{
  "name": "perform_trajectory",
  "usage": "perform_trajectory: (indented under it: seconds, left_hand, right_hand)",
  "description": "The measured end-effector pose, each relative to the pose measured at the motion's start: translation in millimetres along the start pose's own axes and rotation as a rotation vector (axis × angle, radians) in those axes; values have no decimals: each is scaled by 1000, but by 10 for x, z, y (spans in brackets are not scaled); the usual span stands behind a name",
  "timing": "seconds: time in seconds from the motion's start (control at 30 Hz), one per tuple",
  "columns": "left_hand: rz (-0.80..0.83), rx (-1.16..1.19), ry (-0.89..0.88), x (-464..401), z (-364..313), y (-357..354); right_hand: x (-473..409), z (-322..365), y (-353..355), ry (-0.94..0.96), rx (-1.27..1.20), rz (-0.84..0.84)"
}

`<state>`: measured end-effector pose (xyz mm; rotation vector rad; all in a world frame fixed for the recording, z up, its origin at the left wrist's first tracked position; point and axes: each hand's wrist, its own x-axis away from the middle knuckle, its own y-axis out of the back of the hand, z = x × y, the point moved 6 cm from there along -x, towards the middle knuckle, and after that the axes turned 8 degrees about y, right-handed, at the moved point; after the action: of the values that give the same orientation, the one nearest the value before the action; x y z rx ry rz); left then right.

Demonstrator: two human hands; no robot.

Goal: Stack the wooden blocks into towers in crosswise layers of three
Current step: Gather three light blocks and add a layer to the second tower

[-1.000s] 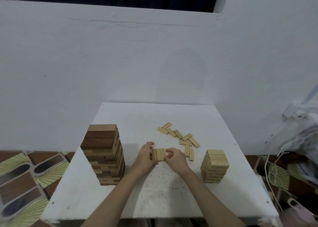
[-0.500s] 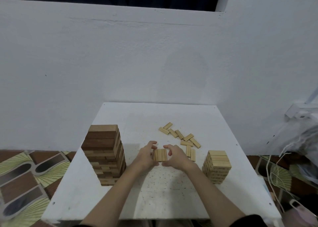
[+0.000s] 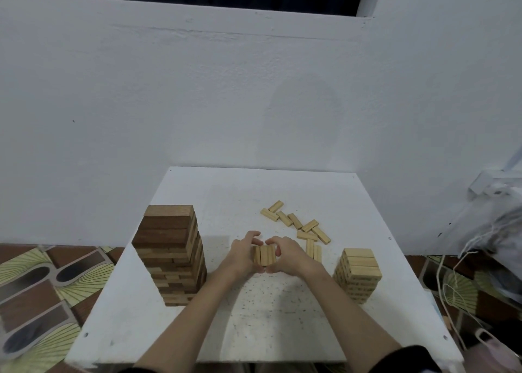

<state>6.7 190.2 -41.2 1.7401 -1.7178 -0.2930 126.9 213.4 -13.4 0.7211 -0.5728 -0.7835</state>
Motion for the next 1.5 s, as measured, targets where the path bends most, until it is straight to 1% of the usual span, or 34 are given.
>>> perform_trajectory:
  seconds: [0.17, 0.37, 0.53, 1.0, 1.17, 1.33, 1.5]
  left_hand:
    - [-14, 1, -7, 0, -6, -5]
    - [-48, 61, 21, 33, 5, 0]
    - [7, 87, 36, 41, -8, -16]
    - [-21, 4, -4, 111, -149, 31]
    - [-72, 34, -53, 167, -394, 146]
    - [-119, 87, -173, 264, -729, 286]
    - [-95, 173, -258, 417, -1076, 323]
  right_hand:
    - [-17, 2, 9, 2, 2, 15]
    - [-22, -41, -7, -18, -13, 13]
    - [-15, -59, -10, -33, -30, 13]
    - [-21, -49, 23, -14, 0, 11]
    - [-2, 60, 267, 5, 72, -42]
    - [132, 203, 721, 6, 132, -79]
    - [496, 308, 1167, 28, 141, -87]
